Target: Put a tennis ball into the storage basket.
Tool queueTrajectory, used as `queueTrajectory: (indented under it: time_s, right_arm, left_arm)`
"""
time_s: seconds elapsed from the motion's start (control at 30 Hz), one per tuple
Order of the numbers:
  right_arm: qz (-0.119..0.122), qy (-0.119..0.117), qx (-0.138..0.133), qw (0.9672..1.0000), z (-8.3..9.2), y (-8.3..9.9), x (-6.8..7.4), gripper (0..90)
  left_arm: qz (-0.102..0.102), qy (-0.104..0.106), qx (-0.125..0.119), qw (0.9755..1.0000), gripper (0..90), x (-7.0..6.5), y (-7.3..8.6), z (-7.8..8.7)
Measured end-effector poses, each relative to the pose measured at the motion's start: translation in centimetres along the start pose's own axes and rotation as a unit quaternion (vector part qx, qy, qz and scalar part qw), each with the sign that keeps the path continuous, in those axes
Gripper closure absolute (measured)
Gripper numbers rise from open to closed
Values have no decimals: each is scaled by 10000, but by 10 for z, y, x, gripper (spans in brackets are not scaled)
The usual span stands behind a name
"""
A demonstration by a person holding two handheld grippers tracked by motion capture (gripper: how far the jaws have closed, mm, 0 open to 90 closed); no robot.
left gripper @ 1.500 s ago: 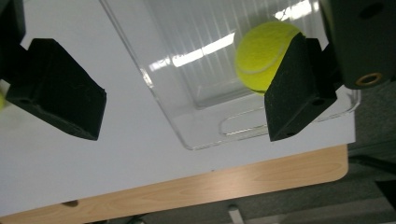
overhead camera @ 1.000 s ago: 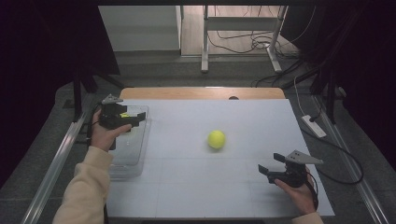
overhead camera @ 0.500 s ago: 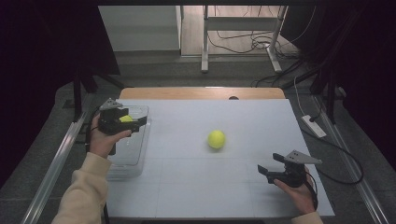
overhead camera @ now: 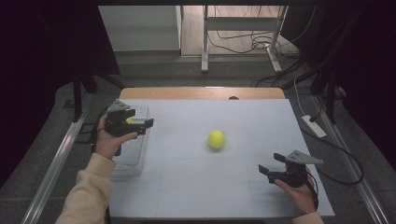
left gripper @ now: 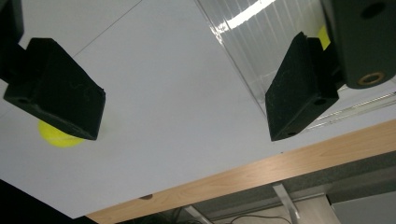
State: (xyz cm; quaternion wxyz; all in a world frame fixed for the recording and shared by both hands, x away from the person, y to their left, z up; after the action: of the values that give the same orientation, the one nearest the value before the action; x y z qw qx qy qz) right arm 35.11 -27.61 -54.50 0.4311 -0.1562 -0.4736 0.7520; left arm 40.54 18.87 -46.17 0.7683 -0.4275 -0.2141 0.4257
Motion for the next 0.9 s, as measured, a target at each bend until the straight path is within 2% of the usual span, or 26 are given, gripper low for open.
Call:
queueTrajectory:
  time_s: [0.23,0.77,0.9]
  right_arm:
    - [24,-28,21,10000,-2,0,2,147]
    - [-17,-28,-19,10000,-2,-2,2,147]
    - [-13,-49,-11,10000,-3,-2,3,148]
  left_arm:
    - [-55,91,15,9999,130,-11,1,-5]
    - [-361,339,119,9987,129,-40,-4,-21]
    - [-392,336,116,9986,128,-44,-5,-22]
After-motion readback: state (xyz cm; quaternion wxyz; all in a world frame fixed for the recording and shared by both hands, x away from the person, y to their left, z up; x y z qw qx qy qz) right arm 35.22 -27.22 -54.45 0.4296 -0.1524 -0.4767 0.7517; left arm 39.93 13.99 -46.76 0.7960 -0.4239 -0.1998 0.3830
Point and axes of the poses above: each handheld gripper's, and its own axes: z roughly backward along the jaws, y roughly out of its underside, x roughly to its left, the point moved 8 cm from there along -z, roughly forward along the jaws, and after that the axes turned 6 degrees about -z, right-handed, at the moved point
